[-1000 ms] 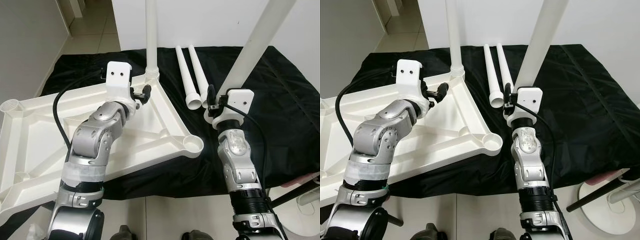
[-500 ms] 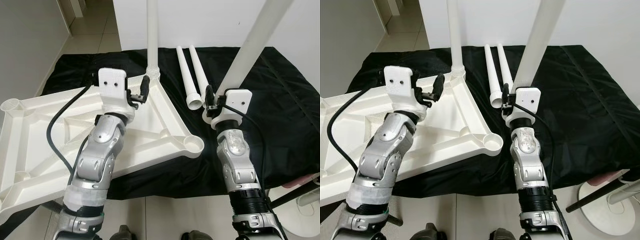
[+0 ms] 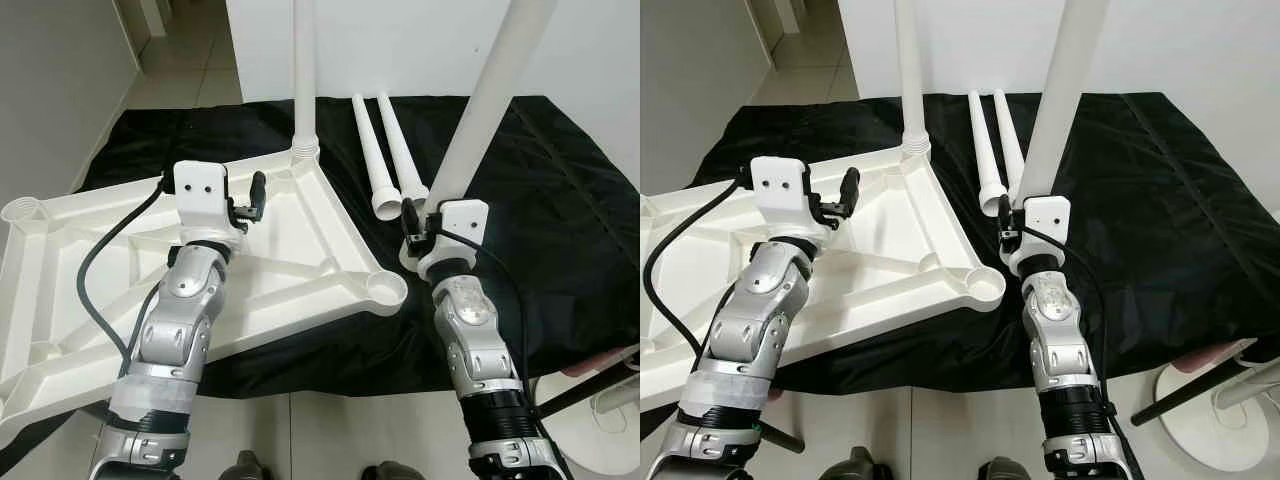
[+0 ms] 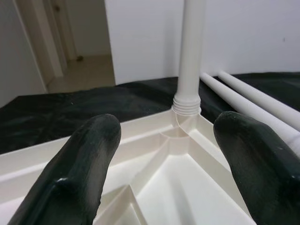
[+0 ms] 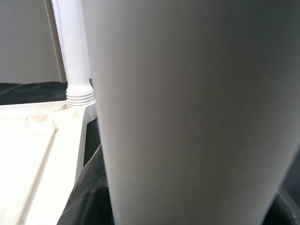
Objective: Building children table
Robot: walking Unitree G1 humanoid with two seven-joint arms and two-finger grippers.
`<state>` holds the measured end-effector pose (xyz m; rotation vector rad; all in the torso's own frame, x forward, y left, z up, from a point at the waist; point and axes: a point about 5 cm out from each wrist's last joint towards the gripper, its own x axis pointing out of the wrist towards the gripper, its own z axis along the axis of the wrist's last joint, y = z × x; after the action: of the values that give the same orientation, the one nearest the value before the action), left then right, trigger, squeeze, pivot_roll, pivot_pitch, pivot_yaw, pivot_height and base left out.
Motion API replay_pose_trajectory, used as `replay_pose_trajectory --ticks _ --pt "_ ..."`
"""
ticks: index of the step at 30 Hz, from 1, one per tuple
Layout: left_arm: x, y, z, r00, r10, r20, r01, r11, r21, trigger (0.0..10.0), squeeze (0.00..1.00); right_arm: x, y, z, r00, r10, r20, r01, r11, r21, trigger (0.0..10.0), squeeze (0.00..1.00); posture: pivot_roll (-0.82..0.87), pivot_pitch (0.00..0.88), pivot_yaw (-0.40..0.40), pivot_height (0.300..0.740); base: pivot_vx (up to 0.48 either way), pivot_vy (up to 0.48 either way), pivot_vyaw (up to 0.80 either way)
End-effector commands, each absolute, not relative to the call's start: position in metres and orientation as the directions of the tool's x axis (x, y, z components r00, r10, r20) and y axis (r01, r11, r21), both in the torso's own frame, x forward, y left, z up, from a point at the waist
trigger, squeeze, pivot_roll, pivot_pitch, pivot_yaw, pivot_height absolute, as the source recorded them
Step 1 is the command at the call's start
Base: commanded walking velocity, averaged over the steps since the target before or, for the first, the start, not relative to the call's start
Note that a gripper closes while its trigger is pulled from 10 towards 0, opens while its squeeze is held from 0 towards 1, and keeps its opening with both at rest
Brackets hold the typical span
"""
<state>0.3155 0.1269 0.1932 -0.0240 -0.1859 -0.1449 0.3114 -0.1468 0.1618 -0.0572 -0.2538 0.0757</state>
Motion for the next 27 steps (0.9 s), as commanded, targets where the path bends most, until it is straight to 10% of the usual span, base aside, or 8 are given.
replay_pose_trajectory --ticks 1,27 --pt "0.315 0.123 0.184 0.966 -0.221 0.138 0.221 0.975 0.013 10.0 0.0 0.308 -0.143 0.16 0.96 0.119 0.255 -0.105 0.992 -0.066 10.0 0.0 -0.06 0.0 0.024 0.74 0.0 0.0 0.0" --pt "0.283 0.093 0.186 0.822 -0.539 0.182 0.527 0.842 0.113 10.0 0.0 0.289 -0.113 0.165 0.853 0.463 0.241 -0.438 0.886 -0.153 10.0 0.0 -0.03 0.013 -0.006 0.74 0.0 0.0 0.0"
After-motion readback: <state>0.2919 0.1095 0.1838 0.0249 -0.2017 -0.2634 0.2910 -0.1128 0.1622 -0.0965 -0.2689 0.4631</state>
